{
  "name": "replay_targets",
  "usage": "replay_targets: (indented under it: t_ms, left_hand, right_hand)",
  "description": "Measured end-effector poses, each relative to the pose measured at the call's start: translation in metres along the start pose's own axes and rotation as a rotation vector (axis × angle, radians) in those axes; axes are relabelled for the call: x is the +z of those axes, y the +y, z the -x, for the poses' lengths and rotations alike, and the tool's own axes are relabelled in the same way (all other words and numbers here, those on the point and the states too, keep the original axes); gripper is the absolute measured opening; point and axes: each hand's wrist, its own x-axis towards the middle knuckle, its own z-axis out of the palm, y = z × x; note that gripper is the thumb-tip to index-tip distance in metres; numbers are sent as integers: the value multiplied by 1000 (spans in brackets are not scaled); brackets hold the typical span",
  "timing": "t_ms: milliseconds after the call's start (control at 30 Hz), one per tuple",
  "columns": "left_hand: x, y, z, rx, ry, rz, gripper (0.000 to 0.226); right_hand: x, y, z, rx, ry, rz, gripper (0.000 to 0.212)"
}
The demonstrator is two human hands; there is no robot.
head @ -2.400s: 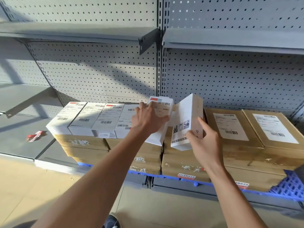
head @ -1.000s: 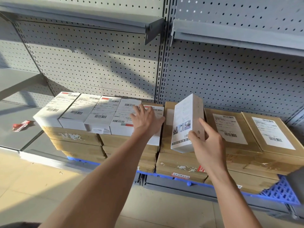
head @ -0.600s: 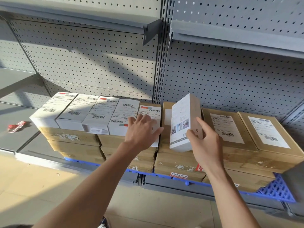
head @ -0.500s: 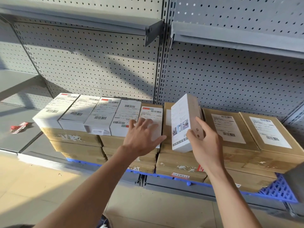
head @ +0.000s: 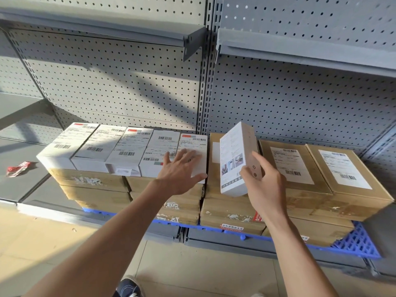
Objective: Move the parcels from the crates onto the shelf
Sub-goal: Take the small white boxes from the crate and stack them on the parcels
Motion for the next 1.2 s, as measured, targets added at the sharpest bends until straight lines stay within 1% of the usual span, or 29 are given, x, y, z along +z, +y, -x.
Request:
replay_targets:
  t_ms: [100, 167, 300, 400, 500, 600, 700, 733, 767, 833, 900, 967, 1067, 1133, 1200]
  left_hand:
    - [-3, 4, -3, -25, 10, 44, 73]
    - [-5, 9, -4, -39, 36, 103, 67]
    - [-13, 24, -1, -68, 67, 276, 55]
    - [-19, 37, 0, -83, 92, 430, 53]
    - [-29, 51, 2, -31, 105, 621, 56]
    - [-41, 65, 7, 44, 85, 819, 53]
    - [-48, 76, 9, 16, 53, 1090, 62]
    - [-49, 80, 10, -1, 51, 1184, 58]
    - [-49, 81, 9, -15, 62, 1261, 48]
    - [-51, 85, 11, -27, 98, 1404, 28]
    - [-50, 84, 11, -29, 138, 1447, 20]
    - [-48, 81, 11, -41, 138, 1455, 23]
    - [-47, 79, 11, -79, 126, 1540, 26]
    - [-46, 77, 11, -85, 112, 1572, 28]
    - [-46, 74, 13, -76, 85, 1599, 29]
  right_hand:
    - [1, 0, -2, 4, 12, -22, 55]
    - [2, 0, -3, 3, 16, -29, 55]
    - [3, -2, -4, -28, 5, -33, 55]
    - [6, -2, -3, -67, -8, -48, 58]
    - [8, -2, -2, -93, -32, -107, 64]
    - [8, -1, -1, -140, -44, -163, 72]
    - [11, 1, -1, -160, -76, -189, 78]
    - [13, 2, -1, -168, -91, -187, 80]
    - [14, 3, -1, -175, -111, -180, 80]
    - [13, 2, 0, -203, -159, -159, 74]
    - [11, 2, 0, -239, -182, -163, 70]
    - [11, 5, -2, -232, -190, -193, 69]
    - [11, 10, -5, -228, -196, -220, 56]
    - [11, 11, -6, -224, -175, -239, 47]
    - [11, 14, -9, -198, -133, -244, 45]
